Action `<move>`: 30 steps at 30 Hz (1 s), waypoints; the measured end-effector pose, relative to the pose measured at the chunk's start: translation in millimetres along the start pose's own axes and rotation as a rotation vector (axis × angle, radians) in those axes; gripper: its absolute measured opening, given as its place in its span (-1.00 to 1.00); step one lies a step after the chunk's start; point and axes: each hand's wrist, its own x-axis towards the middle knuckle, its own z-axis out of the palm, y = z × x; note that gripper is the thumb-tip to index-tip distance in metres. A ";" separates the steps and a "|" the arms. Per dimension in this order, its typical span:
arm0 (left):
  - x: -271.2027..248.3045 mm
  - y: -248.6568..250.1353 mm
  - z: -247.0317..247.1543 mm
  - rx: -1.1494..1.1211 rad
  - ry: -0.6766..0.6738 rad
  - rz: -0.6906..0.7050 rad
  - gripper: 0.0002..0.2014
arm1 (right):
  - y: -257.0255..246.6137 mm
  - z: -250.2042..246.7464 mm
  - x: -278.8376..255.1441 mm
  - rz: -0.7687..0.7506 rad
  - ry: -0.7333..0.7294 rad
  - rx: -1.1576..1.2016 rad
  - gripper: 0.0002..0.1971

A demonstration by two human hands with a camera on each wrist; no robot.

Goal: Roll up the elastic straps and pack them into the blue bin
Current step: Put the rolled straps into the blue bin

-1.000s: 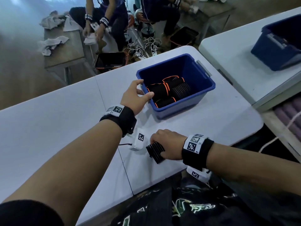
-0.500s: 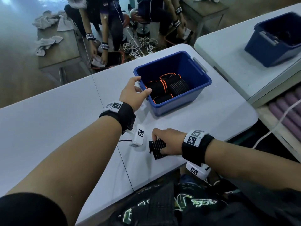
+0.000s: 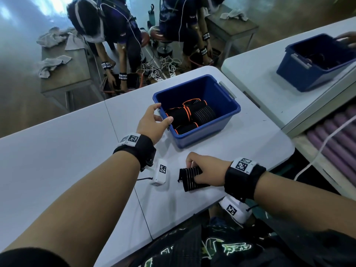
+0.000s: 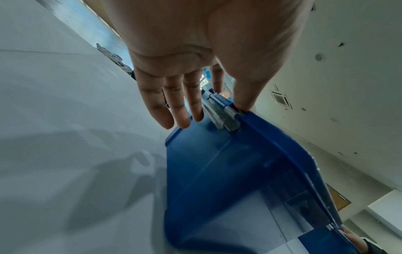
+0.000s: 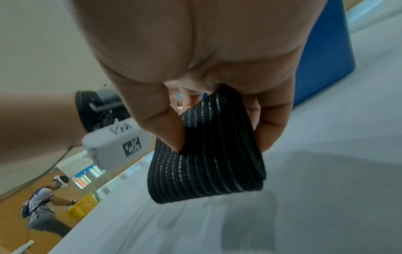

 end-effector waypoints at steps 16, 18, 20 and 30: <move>0.7 -0.4 4.2 -0.026 0.024 -0.013 -0.40 | -50.7 -153.5 0.9 -0.116 0.276 -0.091 -0.82; -0.1 0.3 4.9 -0.027 0.028 -0.019 -0.41 | -53.9 -163.8 12.1 -0.120 0.291 -0.100 -0.83; -1.1 0.9 5.7 -0.033 0.033 -0.025 -0.42 | -55.0 -171.8 24.8 -0.102 0.320 -0.129 -0.82; -7.0 4.6 7.5 -0.067 0.059 -0.050 -0.43 | -65.2 -184.9 94.7 0.001 0.183 -0.431 -0.69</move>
